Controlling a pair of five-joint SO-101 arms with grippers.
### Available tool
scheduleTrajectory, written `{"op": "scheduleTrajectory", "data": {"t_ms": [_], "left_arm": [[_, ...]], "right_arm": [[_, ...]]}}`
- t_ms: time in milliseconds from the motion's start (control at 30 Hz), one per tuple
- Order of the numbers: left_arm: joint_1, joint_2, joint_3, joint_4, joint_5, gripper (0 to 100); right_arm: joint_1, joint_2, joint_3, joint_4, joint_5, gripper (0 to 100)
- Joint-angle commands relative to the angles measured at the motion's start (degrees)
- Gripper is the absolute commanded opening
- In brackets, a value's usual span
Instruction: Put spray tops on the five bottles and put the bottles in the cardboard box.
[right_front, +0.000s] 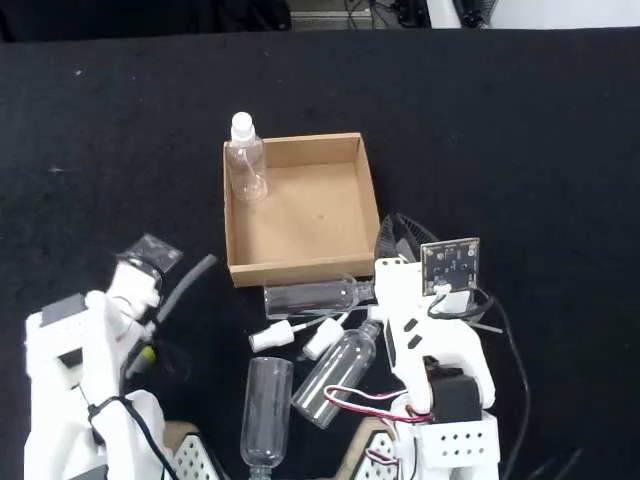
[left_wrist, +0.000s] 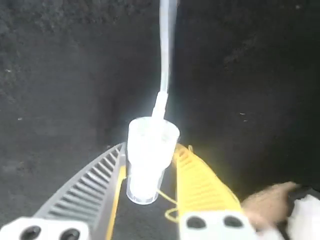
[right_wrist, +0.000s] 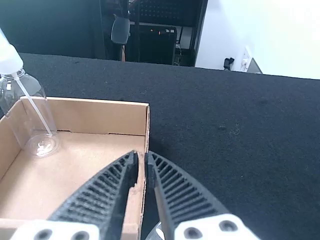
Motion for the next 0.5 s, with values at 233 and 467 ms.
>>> {"op": "scheduleTrajectory", "data": {"t_ms": [233,467], "left_arm": [[-9.19,-0.62,-13.05,-0.88,-0.44,6],[-9.71,-0.26,-10.68,-0.88,-7.65,6]], "right_arm": [[0.44,-5.49,-0.48,-1.76,0.53,1.5],[0.44,-5.49,-0.40,-1.76,0.53,1.5]]}}
